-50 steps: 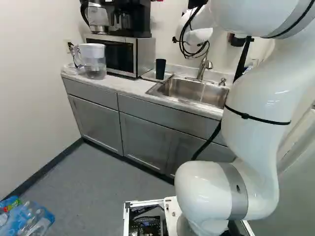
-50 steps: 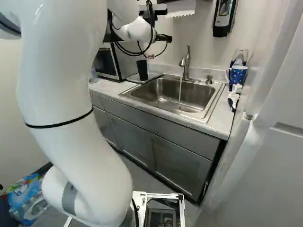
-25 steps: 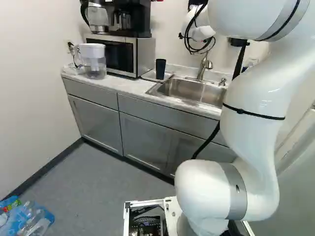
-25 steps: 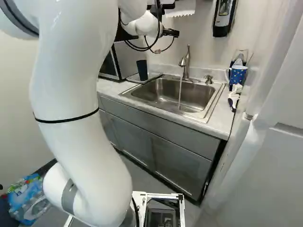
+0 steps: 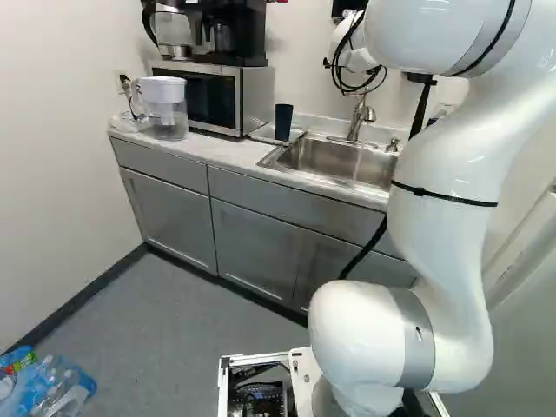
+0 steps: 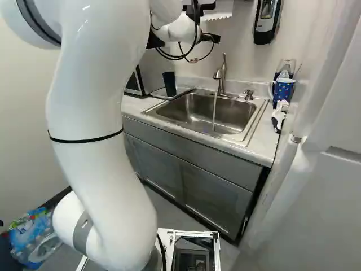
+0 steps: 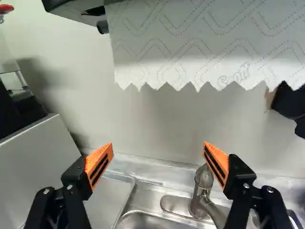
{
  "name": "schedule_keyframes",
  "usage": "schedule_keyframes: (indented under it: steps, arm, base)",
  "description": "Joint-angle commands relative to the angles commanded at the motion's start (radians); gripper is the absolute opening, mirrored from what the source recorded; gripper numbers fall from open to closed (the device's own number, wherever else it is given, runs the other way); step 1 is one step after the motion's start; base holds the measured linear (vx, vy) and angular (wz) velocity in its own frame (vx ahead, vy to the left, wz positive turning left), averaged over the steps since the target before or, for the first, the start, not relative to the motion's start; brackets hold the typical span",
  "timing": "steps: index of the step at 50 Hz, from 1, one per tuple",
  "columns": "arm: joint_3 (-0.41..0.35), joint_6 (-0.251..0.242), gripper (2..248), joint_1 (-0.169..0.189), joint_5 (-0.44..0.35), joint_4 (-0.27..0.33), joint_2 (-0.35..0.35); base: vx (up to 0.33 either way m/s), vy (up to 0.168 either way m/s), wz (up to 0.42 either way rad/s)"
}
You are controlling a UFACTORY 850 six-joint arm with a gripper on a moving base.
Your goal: Rinse the cup and place it in the tray
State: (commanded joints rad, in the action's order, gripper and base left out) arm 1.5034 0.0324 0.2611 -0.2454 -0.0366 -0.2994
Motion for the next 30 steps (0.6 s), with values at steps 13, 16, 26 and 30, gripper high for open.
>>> schedule_keyframes:
  steps: [13,16,26,30]
  arm:
    - [0.036,0.0,247,0.016,0.001,0.0,-0.031]
    - [0.048,0.0,247,0.019,0.002,0.0,-0.041]
    - [0.089,0.0,247,0.025,0.015,0.0,-0.077]
    - [0.106,0.0,247,0.027,0.025,0.0,-0.092]
  base:
    - [0.0,0.0,0.0]
    - [0.0,0.0,0.0]
    - [0.0,0.0,0.0]
    - [0.0,0.0,0.0]
